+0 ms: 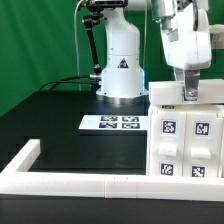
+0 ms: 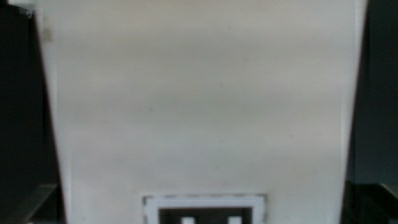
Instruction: Assemble cabinet
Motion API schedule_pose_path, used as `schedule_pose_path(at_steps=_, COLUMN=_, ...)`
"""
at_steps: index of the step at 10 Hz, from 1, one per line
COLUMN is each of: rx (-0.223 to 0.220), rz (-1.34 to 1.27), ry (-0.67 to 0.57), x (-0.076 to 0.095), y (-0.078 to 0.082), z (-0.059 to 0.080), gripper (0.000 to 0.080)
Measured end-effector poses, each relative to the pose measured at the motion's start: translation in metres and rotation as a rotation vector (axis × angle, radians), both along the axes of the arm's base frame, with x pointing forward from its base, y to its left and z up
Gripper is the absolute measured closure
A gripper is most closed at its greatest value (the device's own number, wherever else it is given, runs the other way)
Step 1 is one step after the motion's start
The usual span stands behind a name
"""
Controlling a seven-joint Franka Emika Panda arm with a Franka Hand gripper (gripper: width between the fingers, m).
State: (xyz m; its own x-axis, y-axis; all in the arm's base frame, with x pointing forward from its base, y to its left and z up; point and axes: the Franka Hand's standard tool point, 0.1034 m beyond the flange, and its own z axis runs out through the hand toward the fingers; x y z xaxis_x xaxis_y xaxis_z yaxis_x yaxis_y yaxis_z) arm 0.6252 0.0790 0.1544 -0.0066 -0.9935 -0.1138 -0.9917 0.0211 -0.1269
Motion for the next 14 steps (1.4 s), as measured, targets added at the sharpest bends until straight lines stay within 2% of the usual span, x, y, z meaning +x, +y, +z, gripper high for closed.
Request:
schedule_pose_path(at_steps=1, rx=0.001, rz=0.02, ry=-0.01, x=0.0, y=0.003, z=0.006, gripper=0.0019)
schedule_pose_path(at_steps=4, rx=0.02, rz=0.036, ry=-0.039, x=-0.006, y=0.009, z=0.029, gripper=0.0004)
schedule_pose_path(at_steps=6, rx=0.037, rz=0.018, ry=-0.057, x=-0.002, y=0.01, z=0.035, gripper=0.0002)
schedule_pose_path(at_steps=7, rx=0.031, rz=0.054, ry=-0.062, x=-0.002, y=0.01, z=0.035, gripper=0.0002)
schedule_pose_path(at_steps=8, rx=0.017, rz=0.109, ry=-0.061, x=-0.003, y=0.01, z=0.034, gripper=0.0002)
schedule_pose_path(at_steps=11, rx=-0.065, rz=0.563, ry=-0.098, x=0.0, y=0.01, z=0.034, gripper=0.0002)
schedule_pose_path(at_steps=14, rx=-0.105, rz=0.839, ry=-0.127, x=0.0, y=0.008, z=0.032, gripper=0.0002)
